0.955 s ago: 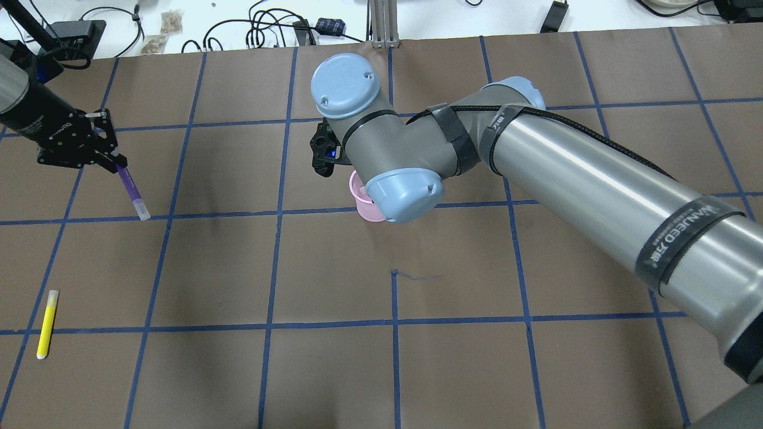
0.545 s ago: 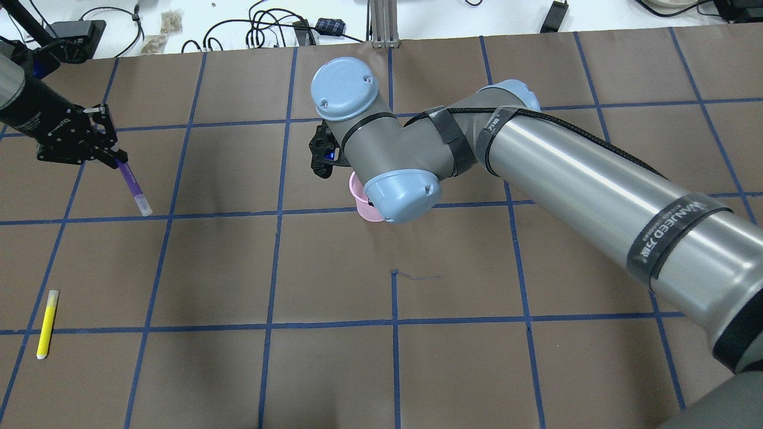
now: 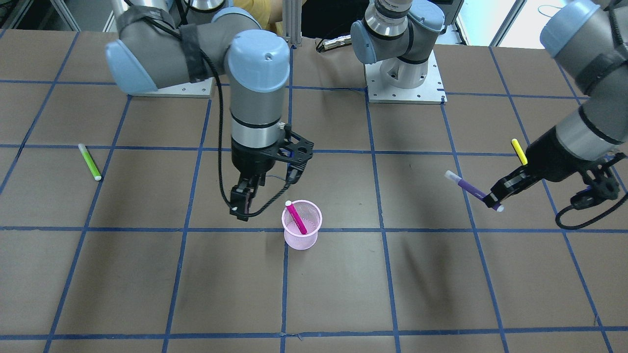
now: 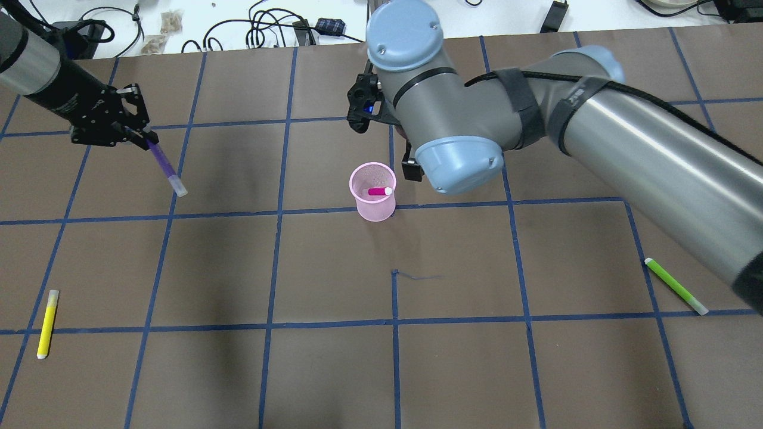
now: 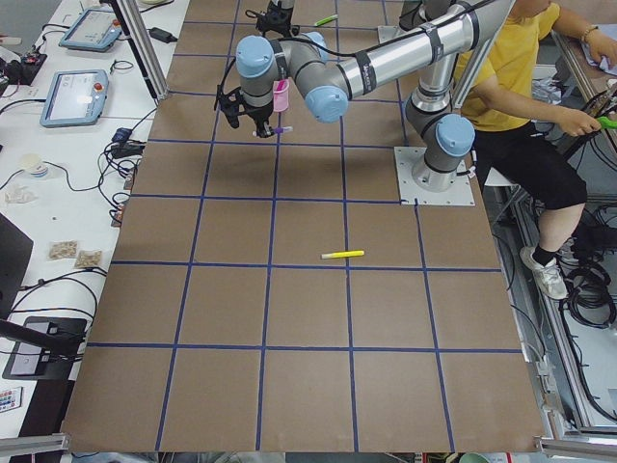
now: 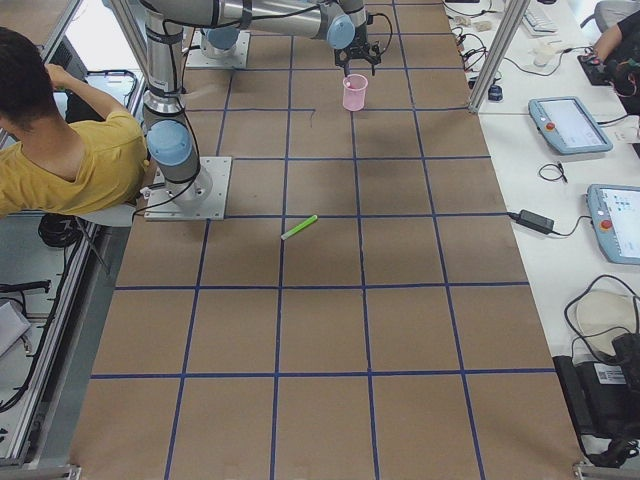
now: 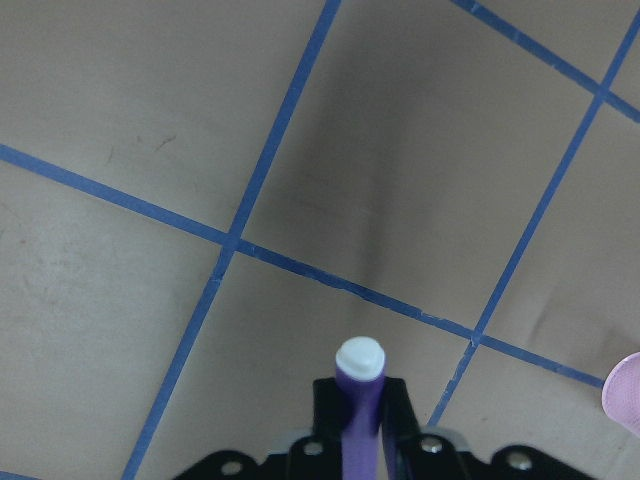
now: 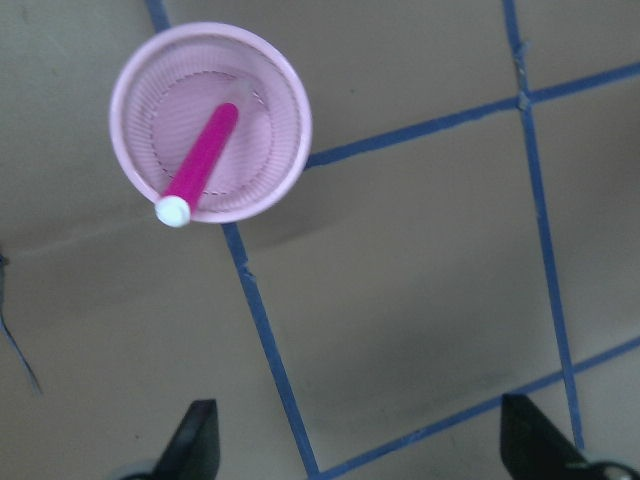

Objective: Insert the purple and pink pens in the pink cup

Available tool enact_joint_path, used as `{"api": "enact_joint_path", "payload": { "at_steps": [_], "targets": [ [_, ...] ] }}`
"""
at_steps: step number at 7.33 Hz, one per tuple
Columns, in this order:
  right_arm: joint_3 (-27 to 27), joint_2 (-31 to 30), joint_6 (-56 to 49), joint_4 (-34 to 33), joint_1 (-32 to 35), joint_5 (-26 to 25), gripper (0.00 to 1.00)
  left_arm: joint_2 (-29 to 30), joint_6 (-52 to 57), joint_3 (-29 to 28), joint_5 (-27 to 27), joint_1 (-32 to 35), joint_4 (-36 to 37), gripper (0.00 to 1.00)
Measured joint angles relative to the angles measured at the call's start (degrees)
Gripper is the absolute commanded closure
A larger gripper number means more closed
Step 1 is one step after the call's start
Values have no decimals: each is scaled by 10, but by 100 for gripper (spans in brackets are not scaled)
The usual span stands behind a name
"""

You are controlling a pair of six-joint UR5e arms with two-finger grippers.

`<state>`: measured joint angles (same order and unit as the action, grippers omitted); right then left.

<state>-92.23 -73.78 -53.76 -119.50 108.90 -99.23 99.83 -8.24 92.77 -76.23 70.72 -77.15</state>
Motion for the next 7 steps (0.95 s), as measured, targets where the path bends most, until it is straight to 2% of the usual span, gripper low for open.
{"api": "enact_joint_path", "payload": {
  "at_steps": [2,3,5,7],
  "targets": [
    [-9,-56,90,12,-80,41,0,-3,-169,7,-13,99,74,100],
    [-10,-76,142,33,-108,55,0,-2,-241,13,-36,142,119,100],
    [-5,-125,282,100,-127,69,0,-2,-361,41,-78,216,202,100],
    [7,-148,417,155,-129,79,0,6,-471,79,-142,279,278,100]
  ]
}}
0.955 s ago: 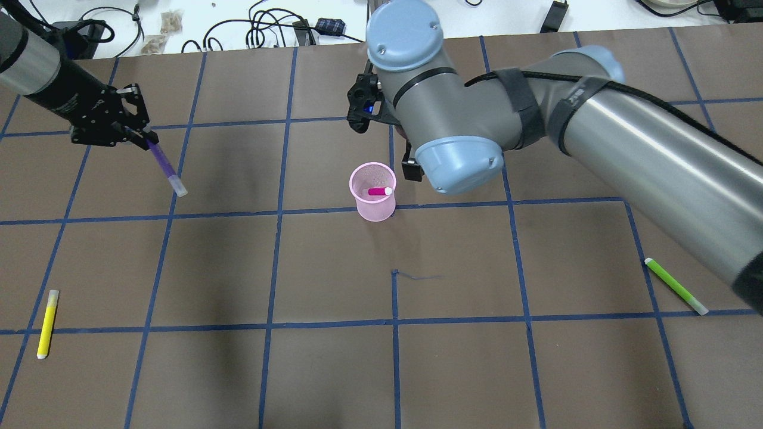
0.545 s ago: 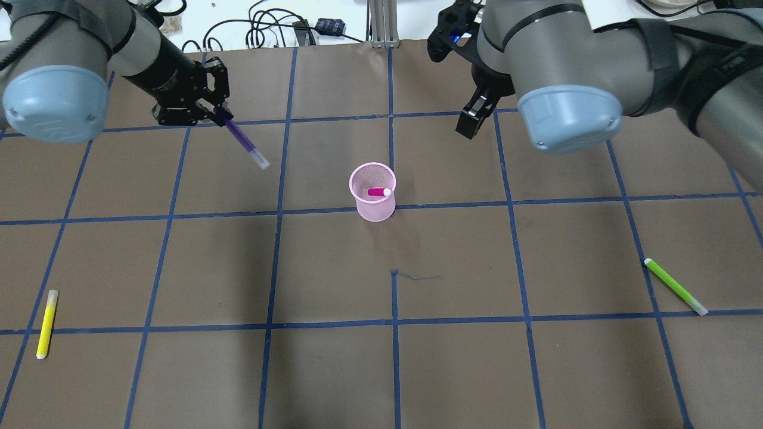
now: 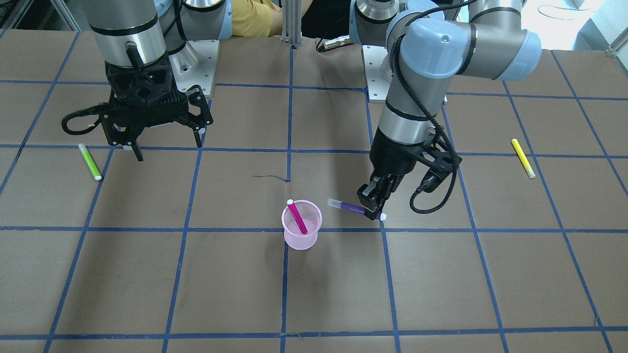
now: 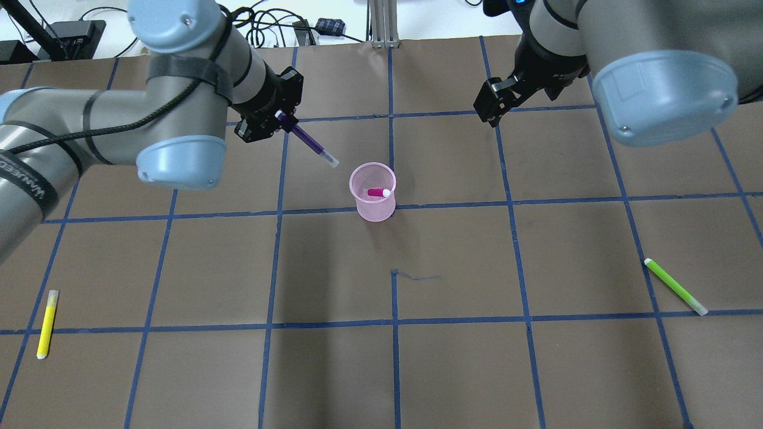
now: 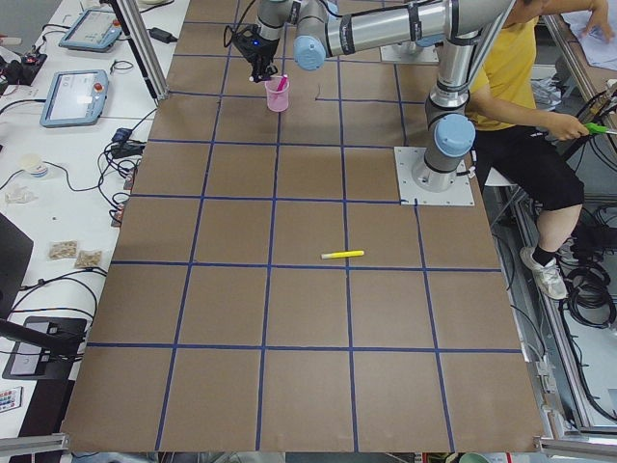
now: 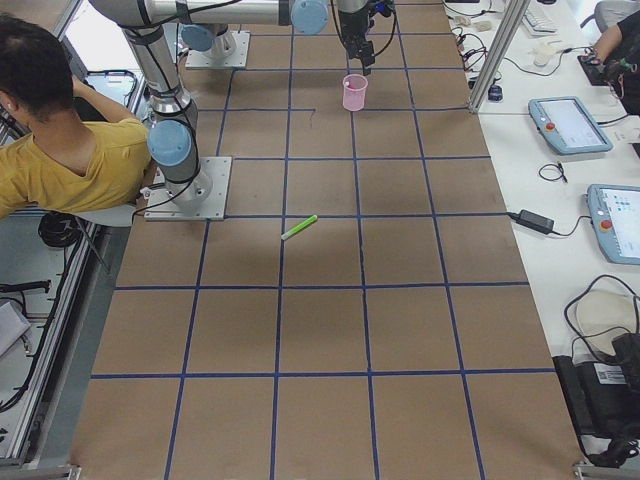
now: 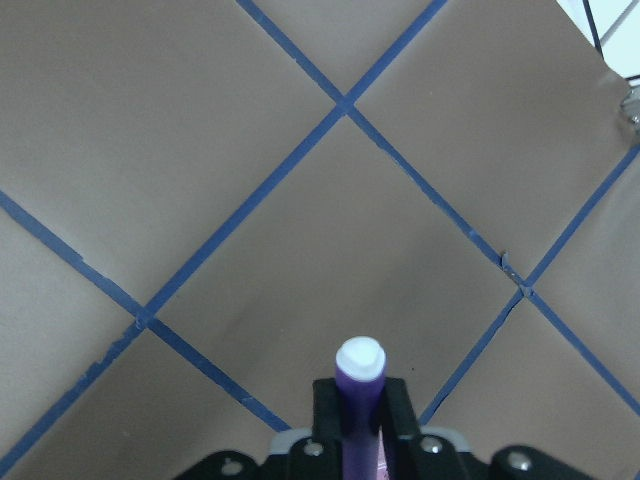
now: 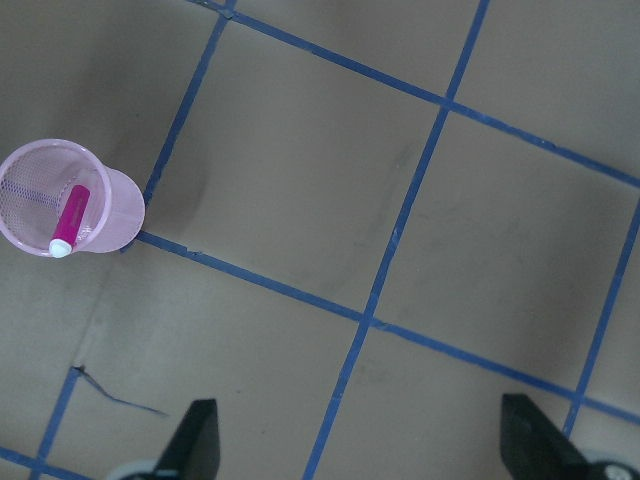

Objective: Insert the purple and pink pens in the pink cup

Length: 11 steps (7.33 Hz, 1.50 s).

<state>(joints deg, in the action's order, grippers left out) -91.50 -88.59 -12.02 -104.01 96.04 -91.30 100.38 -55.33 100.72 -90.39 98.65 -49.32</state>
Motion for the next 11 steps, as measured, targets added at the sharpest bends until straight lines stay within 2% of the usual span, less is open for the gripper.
{"api": "enact_joint_path", "payload": {
  "at_steps": [2,4,7,11],
  "targets": [
    [37,0,87,74,0,2,0,3,-46,18,-66,49,26,100],
    [45,-1,106,88,-1,3,0,18,-86,22,-110,74,35,100],
    [44,-2,160,73,-2,-4,0,55,-106,22,-127,87,78,100],
    [43,2,159,75,-2,-1,0,66,-113,24,-129,98,96,100]
  ]
}}
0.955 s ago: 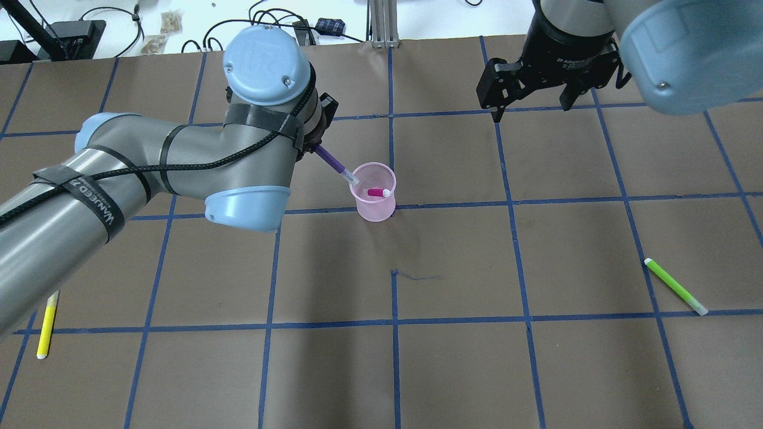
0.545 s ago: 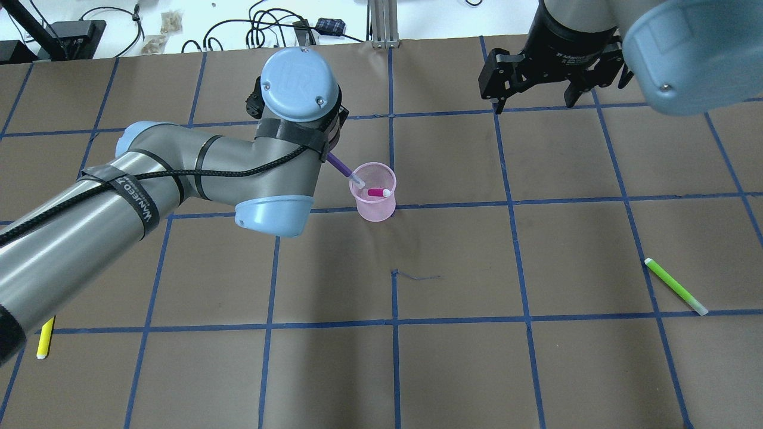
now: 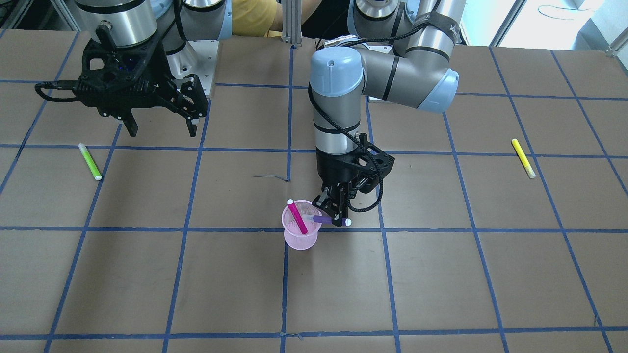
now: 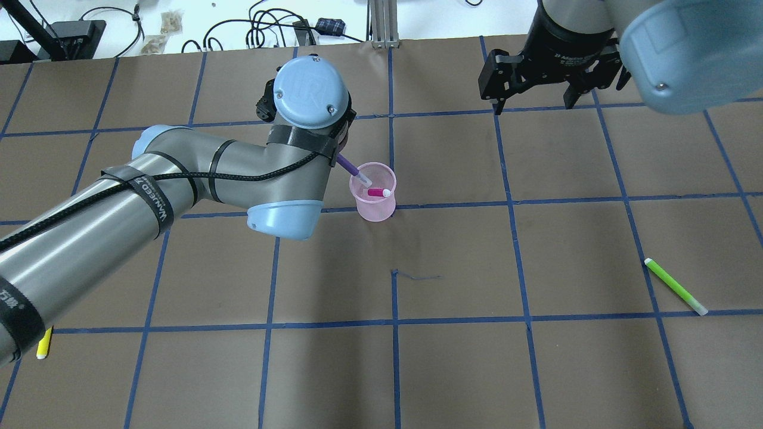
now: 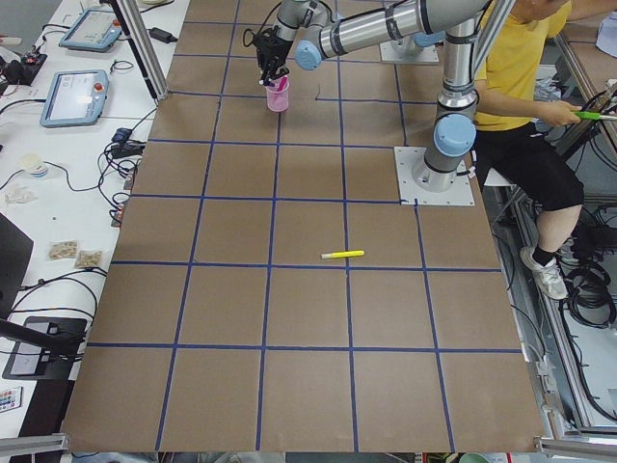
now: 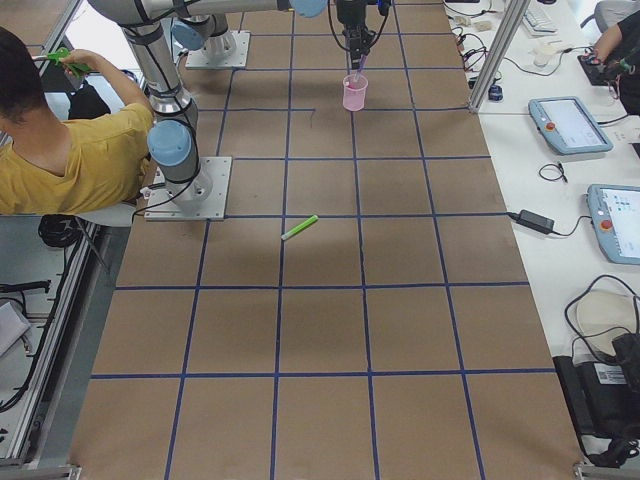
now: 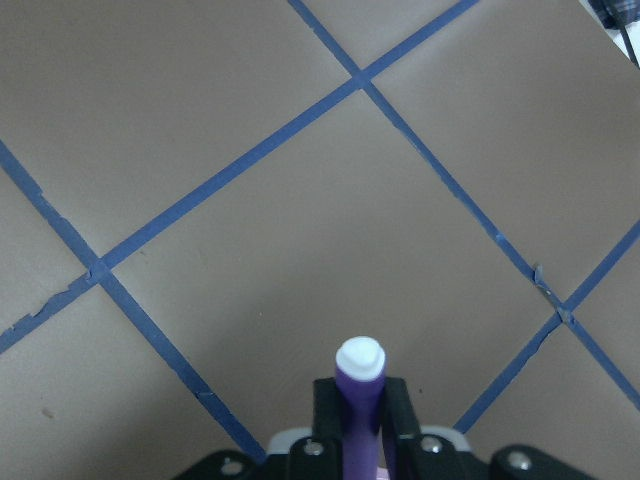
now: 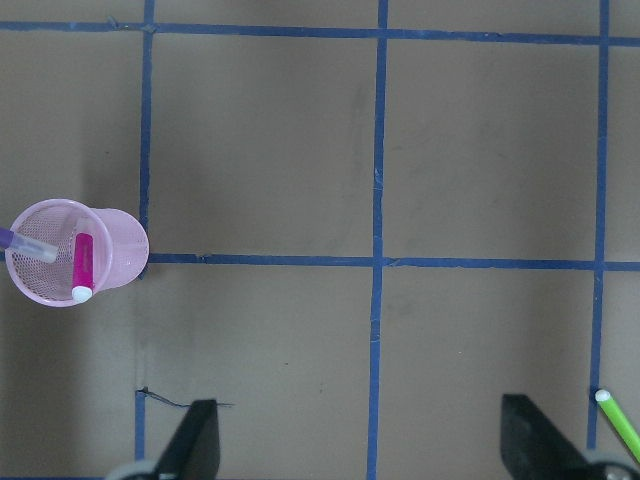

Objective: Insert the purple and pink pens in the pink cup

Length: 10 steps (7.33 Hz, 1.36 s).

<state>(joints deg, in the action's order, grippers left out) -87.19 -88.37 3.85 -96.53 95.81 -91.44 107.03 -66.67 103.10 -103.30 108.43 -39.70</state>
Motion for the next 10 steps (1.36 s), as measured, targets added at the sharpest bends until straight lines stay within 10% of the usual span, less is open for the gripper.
{"api": "enact_joint_path", "payload": {
  "at_steps": [10],
  "targets": [
    [0,2,0,0,1,3,0,3,20,10,-30,21,-1,100]
  ]
}}
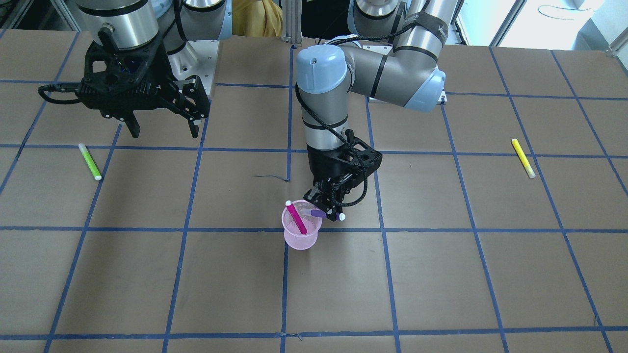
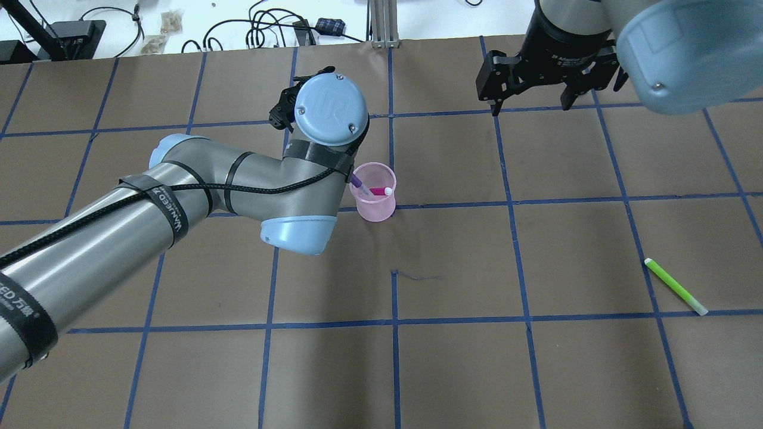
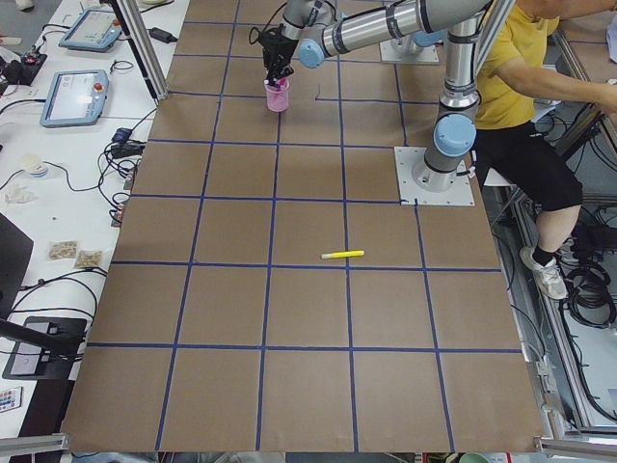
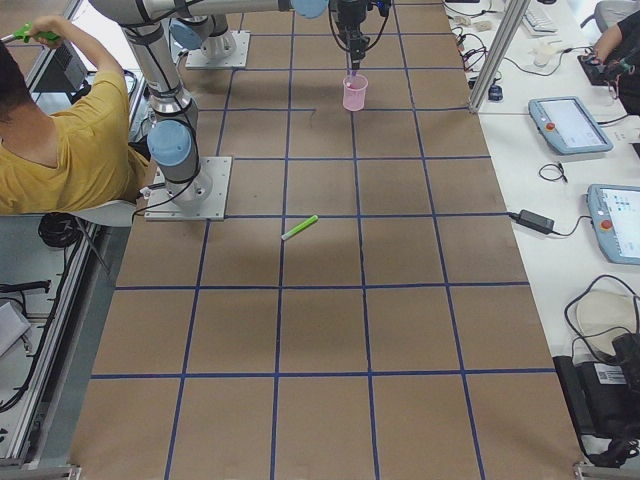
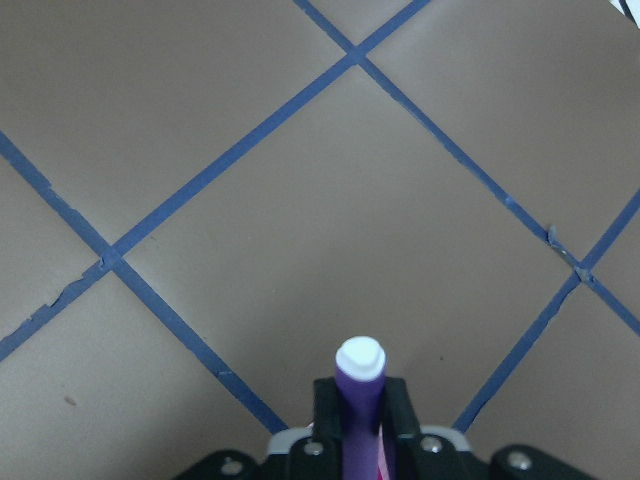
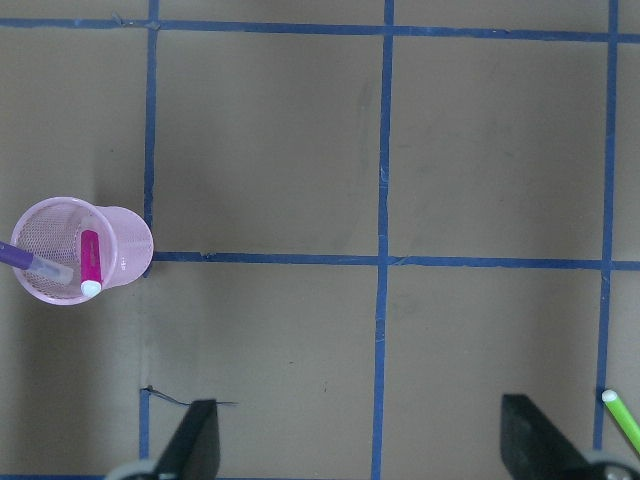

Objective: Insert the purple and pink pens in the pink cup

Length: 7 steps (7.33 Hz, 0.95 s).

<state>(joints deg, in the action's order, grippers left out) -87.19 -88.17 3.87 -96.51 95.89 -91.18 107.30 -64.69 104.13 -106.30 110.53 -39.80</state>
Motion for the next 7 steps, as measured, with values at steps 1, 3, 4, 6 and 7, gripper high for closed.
{"api": "enact_joint_path", "payload": {
  "at_steps": [1,3,4,6,7],
  "targets": [
    [0,0,0,0,0,0,0,1,-2,-1,-1,0,0,100],
    [0,0,-1,0,0,-1,0,7,-17,-5,-2,1,0,100],
    [-1,0,-1,0,0,-1,0,12,-26,-6,-2,3,1,97],
    [-1,0,-1,0,0,-2,0,18,-32,-8,-2,7,2,70],
    [-1,0,0,0,0,-2,0,18,-33,-9,-2,9,2,56]
  ]
}}
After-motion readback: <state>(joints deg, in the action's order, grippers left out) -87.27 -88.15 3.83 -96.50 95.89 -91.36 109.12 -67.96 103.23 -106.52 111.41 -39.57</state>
